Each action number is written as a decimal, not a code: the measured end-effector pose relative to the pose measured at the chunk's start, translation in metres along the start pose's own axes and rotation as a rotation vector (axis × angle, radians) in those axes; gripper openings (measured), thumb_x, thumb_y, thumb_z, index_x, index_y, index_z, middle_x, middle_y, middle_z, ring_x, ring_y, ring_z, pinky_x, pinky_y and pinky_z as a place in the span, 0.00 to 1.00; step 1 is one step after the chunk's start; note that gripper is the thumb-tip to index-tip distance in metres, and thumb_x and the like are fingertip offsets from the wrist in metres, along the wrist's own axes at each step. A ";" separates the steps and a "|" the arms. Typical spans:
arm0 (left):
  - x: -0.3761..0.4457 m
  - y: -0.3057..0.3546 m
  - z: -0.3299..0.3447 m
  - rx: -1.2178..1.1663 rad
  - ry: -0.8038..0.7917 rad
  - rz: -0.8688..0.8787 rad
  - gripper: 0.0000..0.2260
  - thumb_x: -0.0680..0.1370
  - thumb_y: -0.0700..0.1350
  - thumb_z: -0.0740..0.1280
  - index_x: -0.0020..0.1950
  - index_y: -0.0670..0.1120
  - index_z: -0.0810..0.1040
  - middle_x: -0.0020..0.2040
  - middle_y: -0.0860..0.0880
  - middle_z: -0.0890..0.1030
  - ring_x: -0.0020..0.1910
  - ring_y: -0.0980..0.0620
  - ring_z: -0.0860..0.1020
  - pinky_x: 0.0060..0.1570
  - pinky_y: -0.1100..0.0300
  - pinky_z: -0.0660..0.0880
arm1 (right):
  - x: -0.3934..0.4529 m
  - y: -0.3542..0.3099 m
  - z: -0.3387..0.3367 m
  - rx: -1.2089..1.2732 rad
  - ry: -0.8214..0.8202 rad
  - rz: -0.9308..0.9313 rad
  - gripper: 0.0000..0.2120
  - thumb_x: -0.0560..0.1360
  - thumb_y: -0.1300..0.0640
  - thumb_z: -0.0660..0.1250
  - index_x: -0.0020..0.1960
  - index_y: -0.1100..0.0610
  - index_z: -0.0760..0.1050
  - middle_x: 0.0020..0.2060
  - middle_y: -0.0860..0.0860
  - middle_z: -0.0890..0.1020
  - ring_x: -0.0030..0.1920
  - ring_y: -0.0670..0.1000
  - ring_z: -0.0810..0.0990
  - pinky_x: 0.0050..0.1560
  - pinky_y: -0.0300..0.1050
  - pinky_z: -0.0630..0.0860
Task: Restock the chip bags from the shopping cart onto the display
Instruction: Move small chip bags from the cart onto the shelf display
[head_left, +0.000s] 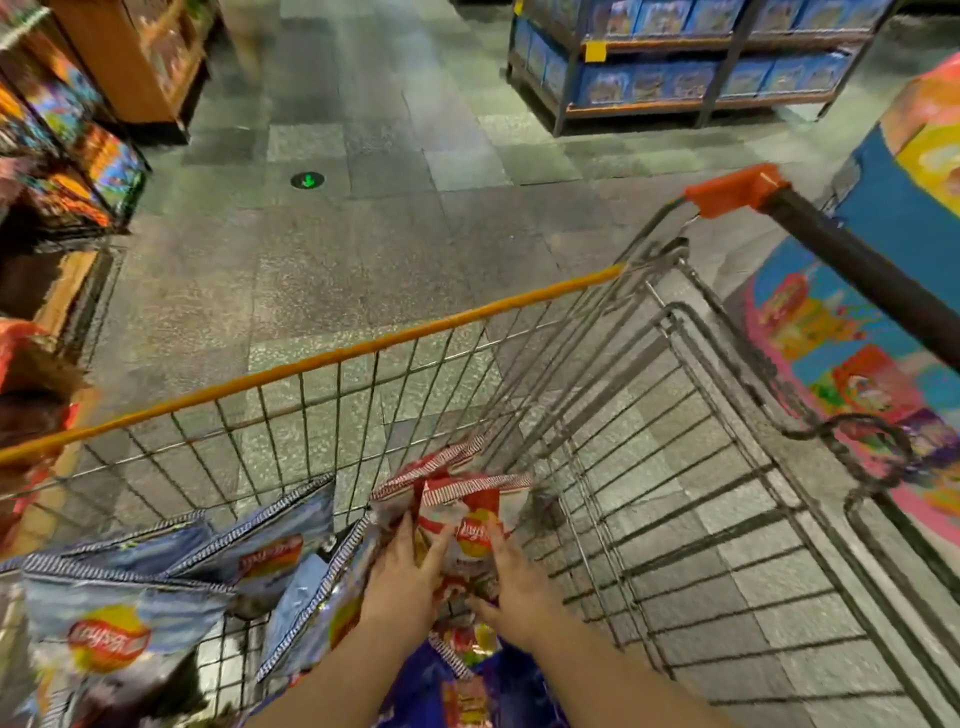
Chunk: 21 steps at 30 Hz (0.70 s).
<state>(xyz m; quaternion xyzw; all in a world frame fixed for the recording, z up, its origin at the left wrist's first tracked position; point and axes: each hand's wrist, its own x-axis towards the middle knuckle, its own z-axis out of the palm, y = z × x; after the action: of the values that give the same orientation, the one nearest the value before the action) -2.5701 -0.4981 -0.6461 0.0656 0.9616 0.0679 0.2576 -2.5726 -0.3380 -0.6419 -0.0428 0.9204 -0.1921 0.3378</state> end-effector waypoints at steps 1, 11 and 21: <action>0.005 -0.001 0.003 0.007 0.004 0.019 0.44 0.79 0.48 0.62 0.62 0.58 0.20 0.76 0.38 0.38 0.73 0.39 0.57 0.69 0.51 0.60 | 0.007 0.003 0.005 0.010 0.005 -0.008 0.49 0.76 0.44 0.65 0.71 0.41 0.23 0.77 0.55 0.50 0.76 0.57 0.55 0.73 0.52 0.54; 0.042 -0.010 0.033 -0.063 -0.022 0.060 0.52 0.77 0.48 0.65 0.52 0.68 0.13 0.75 0.36 0.40 0.75 0.38 0.53 0.69 0.54 0.60 | 0.060 0.020 0.045 -0.041 0.031 -0.066 0.55 0.75 0.48 0.66 0.56 0.42 0.12 0.76 0.61 0.52 0.72 0.60 0.59 0.72 0.51 0.56; 0.033 -0.003 0.016 -0.143 0.011 0.024 0.44 0.79 0.48 0.64 0.63 0.59 0.23 0.75 0.36 0.36 0.75 0.40 0.55 0.67 0.57 0.63 | 0.047 0.004 0.019 0.028 0.108 -0.143 0.56 0.74 0.56 0.69 0.60 0.47 0.15 0.77 0.55 0.44 0.76 0.55 0.49 0.75 0.44 0.49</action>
<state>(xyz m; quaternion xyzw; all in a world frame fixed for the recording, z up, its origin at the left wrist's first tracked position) -2.5903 -0.4940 -0.6766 0.0583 0.9548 0.1401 0.2556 -2.5962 -0.3502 -0.6851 -0.0933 0.9292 -0.2305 0.2735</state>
